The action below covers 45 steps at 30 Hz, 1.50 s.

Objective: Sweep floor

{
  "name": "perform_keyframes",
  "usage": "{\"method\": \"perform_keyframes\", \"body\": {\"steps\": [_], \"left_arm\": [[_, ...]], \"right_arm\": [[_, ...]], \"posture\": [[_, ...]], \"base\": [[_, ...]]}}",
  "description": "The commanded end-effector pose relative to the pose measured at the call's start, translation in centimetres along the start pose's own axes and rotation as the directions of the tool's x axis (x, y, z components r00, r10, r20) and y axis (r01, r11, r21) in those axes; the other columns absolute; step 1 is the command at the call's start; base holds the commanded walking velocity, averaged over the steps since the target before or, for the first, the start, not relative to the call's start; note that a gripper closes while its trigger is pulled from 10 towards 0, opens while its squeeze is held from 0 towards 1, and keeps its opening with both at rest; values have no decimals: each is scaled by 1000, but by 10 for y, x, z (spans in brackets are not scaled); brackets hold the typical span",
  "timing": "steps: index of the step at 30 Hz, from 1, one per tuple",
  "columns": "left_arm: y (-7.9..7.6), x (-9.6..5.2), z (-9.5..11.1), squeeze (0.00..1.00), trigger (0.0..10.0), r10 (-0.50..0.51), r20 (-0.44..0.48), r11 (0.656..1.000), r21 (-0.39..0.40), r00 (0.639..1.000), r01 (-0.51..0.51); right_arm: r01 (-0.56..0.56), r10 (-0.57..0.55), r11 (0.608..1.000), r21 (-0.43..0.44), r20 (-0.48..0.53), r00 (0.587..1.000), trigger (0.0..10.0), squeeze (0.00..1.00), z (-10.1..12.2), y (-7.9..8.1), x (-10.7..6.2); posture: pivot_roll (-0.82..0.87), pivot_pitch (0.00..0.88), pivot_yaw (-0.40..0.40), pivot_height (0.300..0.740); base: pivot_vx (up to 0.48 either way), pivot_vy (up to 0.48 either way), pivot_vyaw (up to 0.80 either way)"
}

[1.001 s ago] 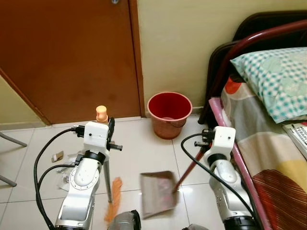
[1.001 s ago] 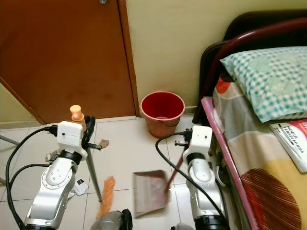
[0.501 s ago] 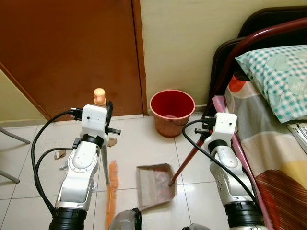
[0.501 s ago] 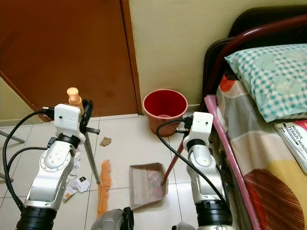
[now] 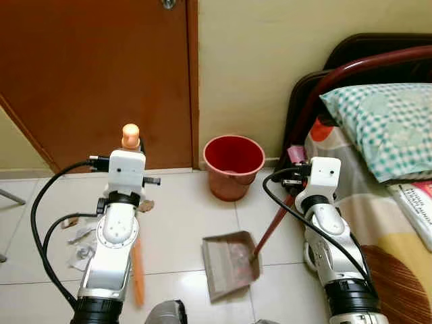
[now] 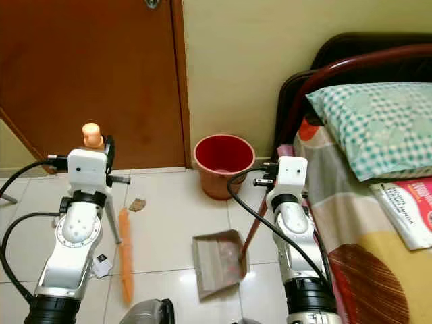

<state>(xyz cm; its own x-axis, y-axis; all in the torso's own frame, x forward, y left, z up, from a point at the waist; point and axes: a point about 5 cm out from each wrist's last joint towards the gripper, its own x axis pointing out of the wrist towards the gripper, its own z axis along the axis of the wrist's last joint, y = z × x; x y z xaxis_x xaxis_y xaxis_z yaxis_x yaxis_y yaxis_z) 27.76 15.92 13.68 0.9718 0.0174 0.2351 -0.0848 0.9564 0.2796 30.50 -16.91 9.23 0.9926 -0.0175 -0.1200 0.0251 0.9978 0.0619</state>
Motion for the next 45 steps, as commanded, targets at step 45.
{"method": "perform_keyframes", "body": {"steps": [45], "left_arm": [[-22,-32,1,0,10000,-169,-15,975,-149,985,165]], "right_arm": [[207,-204,978,2,-171,964,10000,0,-28,-38,-37]], "posture": [[3,31,-21,740]], "base": [[0,0,0]]}}
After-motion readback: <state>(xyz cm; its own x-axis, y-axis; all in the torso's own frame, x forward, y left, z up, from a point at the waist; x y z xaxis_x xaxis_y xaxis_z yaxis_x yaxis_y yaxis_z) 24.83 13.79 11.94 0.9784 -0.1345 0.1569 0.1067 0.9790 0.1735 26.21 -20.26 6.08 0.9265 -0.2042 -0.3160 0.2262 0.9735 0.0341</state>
